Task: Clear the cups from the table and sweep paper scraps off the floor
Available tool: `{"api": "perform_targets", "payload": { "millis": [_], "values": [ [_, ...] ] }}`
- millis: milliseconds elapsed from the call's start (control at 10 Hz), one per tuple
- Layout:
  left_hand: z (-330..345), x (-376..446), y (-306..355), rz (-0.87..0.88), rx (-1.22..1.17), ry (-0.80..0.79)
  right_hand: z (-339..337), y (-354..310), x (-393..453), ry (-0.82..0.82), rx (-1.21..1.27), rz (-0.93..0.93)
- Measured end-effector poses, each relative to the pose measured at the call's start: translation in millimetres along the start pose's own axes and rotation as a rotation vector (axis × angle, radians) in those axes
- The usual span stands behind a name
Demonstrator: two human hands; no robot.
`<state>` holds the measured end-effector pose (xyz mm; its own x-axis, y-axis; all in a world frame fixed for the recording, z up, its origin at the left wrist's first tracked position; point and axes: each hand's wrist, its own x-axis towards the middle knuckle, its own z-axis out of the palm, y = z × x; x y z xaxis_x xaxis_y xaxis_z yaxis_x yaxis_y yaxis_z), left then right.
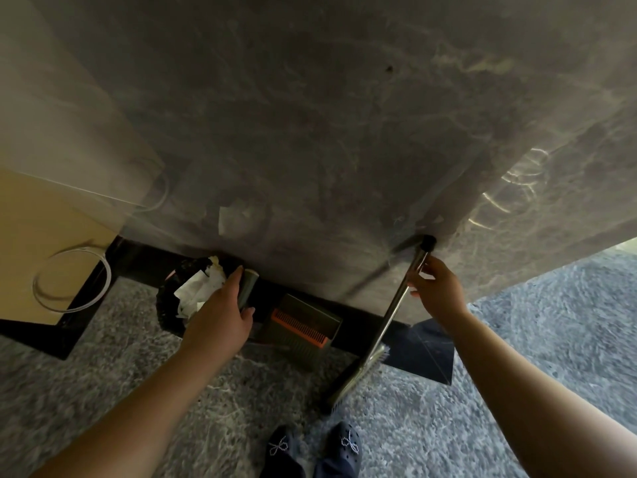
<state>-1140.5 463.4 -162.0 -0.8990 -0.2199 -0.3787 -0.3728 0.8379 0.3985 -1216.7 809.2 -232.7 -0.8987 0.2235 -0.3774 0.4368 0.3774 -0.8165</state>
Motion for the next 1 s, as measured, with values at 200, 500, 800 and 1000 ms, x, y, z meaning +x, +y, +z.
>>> {"api": "perform_targets", "payload": {
  "millis": [200,500,800,1000],
  "values": [
    [1,0,-4,0.053,-0.019,0.005,1,-1,-7,0.005,-0.018,0.005],
    [-5,-5,-15,0.098,-0.018,0.003,-3,-3,-16,0.015,-0.075,0.044],
    [-9,-8,-28,0.164,-0.021,0.022,-5,-7,-39,0.038,-0.151,0.061],
    [-17,-3,-43,0.243,0.007,0.017,3,-15,-62,0.088,-0.193,0.09]
  ]
}}
